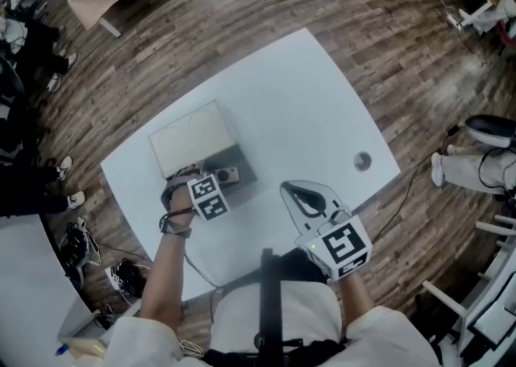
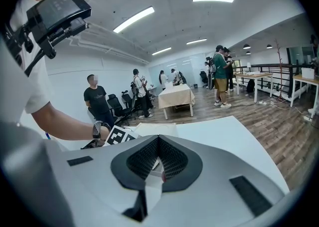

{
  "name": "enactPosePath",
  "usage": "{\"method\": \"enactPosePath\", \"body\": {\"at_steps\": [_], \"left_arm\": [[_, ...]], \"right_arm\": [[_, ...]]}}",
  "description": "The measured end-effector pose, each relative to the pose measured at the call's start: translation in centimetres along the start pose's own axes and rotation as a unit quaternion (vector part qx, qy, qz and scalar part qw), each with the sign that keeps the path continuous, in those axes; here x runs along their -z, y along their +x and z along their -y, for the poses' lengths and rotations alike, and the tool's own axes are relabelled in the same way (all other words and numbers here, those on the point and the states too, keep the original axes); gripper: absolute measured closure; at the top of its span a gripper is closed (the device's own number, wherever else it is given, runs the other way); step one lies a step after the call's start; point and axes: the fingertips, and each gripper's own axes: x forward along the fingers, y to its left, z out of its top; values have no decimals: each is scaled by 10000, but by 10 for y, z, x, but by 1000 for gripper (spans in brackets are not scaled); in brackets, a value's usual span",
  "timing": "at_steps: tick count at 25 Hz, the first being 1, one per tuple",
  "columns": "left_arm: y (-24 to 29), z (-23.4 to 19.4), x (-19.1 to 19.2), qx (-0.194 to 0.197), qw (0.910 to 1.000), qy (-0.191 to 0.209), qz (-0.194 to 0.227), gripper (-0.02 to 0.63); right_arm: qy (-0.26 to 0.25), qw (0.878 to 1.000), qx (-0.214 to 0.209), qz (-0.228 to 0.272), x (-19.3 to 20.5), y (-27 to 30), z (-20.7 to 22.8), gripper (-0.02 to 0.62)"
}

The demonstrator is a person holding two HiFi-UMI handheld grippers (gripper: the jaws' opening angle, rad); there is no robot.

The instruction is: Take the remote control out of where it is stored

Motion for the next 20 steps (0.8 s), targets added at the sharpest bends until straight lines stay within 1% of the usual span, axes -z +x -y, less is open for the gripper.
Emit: {"method": "enactPosePath", "body": {"at_steps": [4, 9, 12, 16, 20], "left_arm": [[2, 1, -1, -38, 9999, 117, -58, 405], [0, -1, 0, -116, 9998, 132, 115, 405], [-2, -1, -3, -163, 9997, -9, 206, 407], [-11, -5, -9, -505, 9975, -180, 470, 408], [-26, -12, -7, -756, 9932, -511, 725, 408]], "right_arm": [[-16, 10000, -10, -7, 1, 0, 0, 595], [18, 10000, -26, -12, -2, 2, -4, 595], [-16, 10000, -67, 50, -8, 1, -5, 595], [-101, 9998, -117, 97, -17, 2, -7, 595], [-198, 9994, -248, 141, -27, 6, -14, 595]]}}
